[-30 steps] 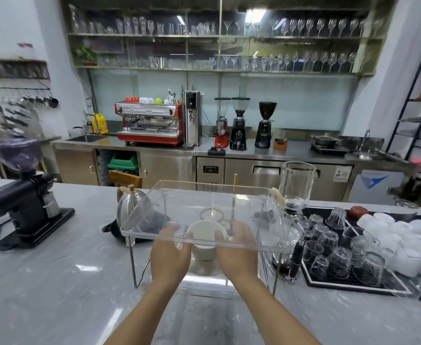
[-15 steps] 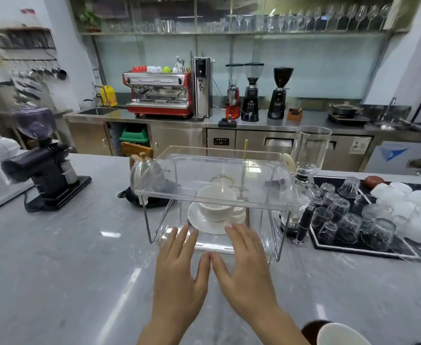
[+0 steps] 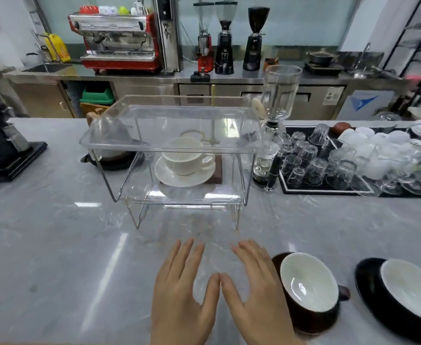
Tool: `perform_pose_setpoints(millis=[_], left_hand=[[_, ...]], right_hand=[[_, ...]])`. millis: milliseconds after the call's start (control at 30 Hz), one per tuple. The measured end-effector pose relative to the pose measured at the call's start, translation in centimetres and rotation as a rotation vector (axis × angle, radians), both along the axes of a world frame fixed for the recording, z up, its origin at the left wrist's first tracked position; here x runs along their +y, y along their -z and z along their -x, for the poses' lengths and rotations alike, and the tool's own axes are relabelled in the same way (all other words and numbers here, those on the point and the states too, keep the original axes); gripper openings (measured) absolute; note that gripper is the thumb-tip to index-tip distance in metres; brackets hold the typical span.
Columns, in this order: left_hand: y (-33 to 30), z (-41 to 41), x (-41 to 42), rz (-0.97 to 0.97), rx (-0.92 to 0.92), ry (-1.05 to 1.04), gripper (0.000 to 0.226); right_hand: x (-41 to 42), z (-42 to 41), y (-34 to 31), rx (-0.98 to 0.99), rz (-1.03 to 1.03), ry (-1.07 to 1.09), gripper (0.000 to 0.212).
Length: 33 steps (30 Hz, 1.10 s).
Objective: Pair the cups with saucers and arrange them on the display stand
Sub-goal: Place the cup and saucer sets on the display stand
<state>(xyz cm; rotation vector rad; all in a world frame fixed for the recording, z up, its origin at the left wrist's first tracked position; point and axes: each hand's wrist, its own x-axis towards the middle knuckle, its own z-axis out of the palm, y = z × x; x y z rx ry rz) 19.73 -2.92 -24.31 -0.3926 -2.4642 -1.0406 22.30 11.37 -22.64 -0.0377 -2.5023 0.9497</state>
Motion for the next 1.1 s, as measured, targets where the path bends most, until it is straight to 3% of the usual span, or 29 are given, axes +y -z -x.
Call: perform_pose_setpoints(millis=[333, 700, 900, 1100], left_hand=[[1.3, -1.9, 4.7, -0.014, -0.043, 0.176, 0.059], [3.8, -3.9, 8.7, 0.171, -0.15, 0.351, 0.055], [3.7, -4.1, 10.6, 0.18, -0.285, 0.354, 0.053], [3.3, -3.3, 11.7, 0.166, -0.414, 0.315, 0.059]], right_hand=[[4.4, -4.2, 0.4, -0.077, 0.038, 0.141, 0.051], [10.1, -7.5, 1.5, -0.236, 0.052, 0.248, 0.054], [13.4, -7.9, 2.8, -0.398, 0.066, 0.27, 0.074], [15.1, -7.3, 3.8, -0.48, 0.079, 0.245, 0.069]])
